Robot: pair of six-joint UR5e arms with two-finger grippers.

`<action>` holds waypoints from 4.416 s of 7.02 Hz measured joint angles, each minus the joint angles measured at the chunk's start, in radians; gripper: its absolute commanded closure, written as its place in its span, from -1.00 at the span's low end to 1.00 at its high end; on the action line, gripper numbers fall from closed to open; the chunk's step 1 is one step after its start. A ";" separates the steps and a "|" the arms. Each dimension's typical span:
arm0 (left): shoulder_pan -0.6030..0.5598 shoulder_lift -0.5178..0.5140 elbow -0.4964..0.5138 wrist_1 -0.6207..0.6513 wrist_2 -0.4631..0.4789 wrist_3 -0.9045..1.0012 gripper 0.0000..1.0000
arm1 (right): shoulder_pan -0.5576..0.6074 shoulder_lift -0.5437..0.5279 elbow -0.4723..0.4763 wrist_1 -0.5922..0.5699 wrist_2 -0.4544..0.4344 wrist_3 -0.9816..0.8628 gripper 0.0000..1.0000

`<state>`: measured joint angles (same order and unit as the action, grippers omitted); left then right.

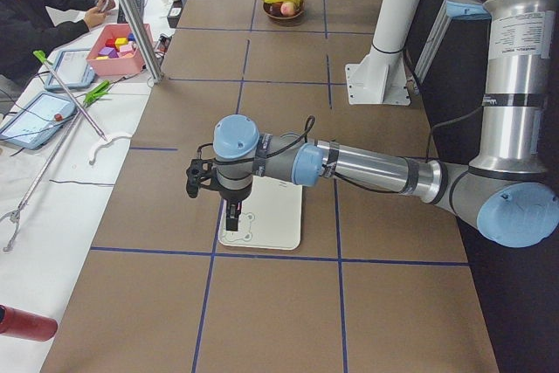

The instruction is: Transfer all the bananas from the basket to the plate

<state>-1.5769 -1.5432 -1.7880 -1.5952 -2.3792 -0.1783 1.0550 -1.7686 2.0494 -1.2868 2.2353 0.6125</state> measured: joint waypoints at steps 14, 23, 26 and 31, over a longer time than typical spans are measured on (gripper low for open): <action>0.639 -0.372 -0.036 -0.849 0.103 -1.655 -0.96 | -0.587 0.589 0.026 0.284 -0.517 0.916 0.92; 0.923 -0.589 0.020 -0.869 0.319 -1.755 -0.85 | -0.685 0.639 0.014 0.384 -0.537 0.913 0.93; 0.936 -0.590 0.013 -0.874 0.320 -1.752 -0.82 | -0.685 0.640 0.014 0.385 -0.537 0.917 0.93; 0.941 -0.582 0.000 -0.875 0.318 -1.752 1.00 | -0.681 0.640 0.016 0.385 -0.544 0.917 0.86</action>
<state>-0.6363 -2.1250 -1.7877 -2.4698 -2.0613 -1.9303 0.3742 -1.1284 2.0654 -0.9020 1.6914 1.5294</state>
